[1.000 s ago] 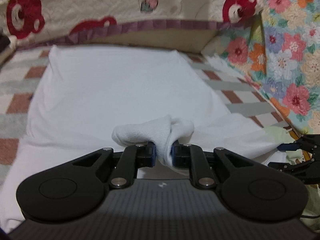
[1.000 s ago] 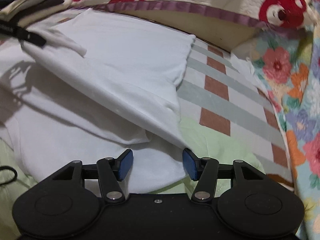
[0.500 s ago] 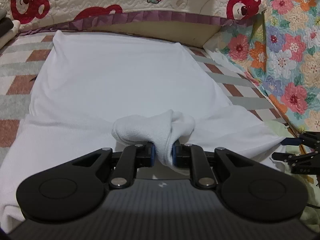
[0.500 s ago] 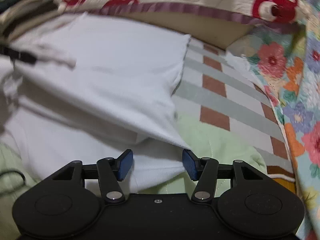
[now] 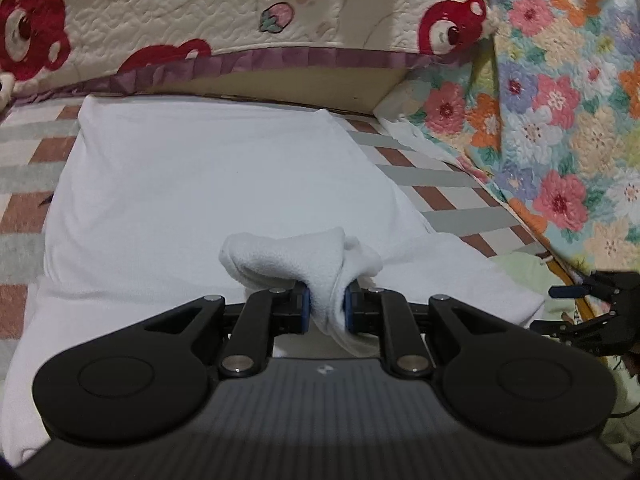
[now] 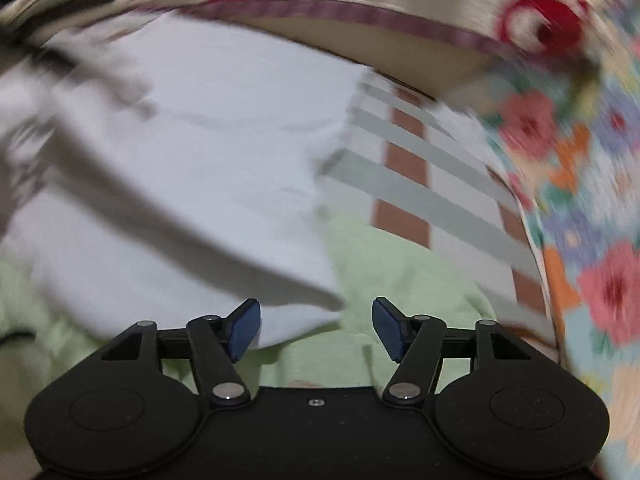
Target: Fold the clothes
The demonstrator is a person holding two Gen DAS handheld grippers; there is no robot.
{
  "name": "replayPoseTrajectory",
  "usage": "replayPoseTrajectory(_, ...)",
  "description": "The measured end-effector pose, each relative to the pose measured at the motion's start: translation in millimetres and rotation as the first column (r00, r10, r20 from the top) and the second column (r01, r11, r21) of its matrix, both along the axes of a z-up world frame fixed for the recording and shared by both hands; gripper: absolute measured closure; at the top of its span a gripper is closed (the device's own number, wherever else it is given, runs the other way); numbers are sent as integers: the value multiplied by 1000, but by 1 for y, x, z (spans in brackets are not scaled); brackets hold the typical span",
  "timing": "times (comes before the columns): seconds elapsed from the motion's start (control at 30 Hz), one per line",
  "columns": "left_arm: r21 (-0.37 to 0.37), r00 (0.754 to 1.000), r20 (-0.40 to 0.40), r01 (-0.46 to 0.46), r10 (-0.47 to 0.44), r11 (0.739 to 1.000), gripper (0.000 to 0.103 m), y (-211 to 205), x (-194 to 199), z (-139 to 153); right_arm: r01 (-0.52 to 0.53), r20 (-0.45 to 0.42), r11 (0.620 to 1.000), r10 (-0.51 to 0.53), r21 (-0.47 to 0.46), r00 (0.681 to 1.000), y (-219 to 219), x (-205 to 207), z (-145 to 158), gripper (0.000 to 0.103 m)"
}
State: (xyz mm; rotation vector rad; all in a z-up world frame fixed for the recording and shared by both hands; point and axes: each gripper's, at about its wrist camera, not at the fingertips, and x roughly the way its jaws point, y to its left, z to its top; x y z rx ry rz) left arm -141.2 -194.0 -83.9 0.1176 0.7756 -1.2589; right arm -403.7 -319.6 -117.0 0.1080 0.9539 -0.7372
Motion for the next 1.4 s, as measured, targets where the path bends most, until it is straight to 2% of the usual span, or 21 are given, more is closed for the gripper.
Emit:
replayPoseTrajectory(0.13,-14,1000,-27,-7,6,1000,89,0,5,1,30,24,999,-30,27,999,-5,-2,-1,37)
replayPoseTrajectory(0.17,-26,1000,-25,-8,7,1000,89,0,5,4,31,25,999,-31,29,999,-5,-2,-1,48)
replayPoseTrajectory(0.23,-55,1000,-21,-12,11,998,89,3,6,11,32,27,999,-33,33,999,-4,-2,-1,85)
replayPoseTrajectory(0.3,-132,999,-23,-41,38,990,89,18,8,20,33,28,999,-35,37,999,-4,-2,-2,98)
replayPoseTrajectory(0.37,-178,997,4,-78,80,981,89,32,8,22,35,30,999,-36,41,999,-4,-2,-2,99)
replayPoseTrajectory(0.47,-65,995,12,-98,99,993,89,28,6,5,36,30,998,-37,46,999,-3,-2,-2,99)
replayPoseTrajectory(0.57,47,992,-9,-123,124,991,87,26,5,-17,27,11,999,-27,44,1000,-3,-2,-4,100)
replayPoseTrajectory(0.7,83,977,-77,-195,201,977,82,36,16,-26,15,-15,999,-14,42,1000,-2,-2,-6,100)
replayPoseTrajectory(0.83,2,945,55,-323,323,946,79,58,13,-13,3,-41,999,-1,40,999,-1,-2,-8,100)
replayPoseTrajectory(0.93,6,921,152,-364,359,931,76,66,15,-6,-6,-61,999,9,38,998,0,-2,-9,100)
replayPoseTrajectory(1.2,154,912,-48,-397,408,905,78,100,48,-17,-81,20,994,80,72,997,-10,-3,18,98)
replayPoseTrajectory(1.27,181,905,-132,-379,404,908,78,109,55,-20,-101,43,992,98,80,994,-13,-4,25,87)
replayPoseTrajectory(1.3,183,902,-158,-374,403,909,77,114,57,-20,-111,55,990,107,84,993,-14,-4,29,85)
replayPoseTrajectory(1.37,176,902,-183,-362,391,916,76,118,61,-20,-132,79,987,125,91,989,-17,-4,37,74)
replayPoseTrajectory(1.4,171,903,-184,-359,388,918,73,118,64,-21,-142,91,985,134,94,987,-19,-4,40,73)
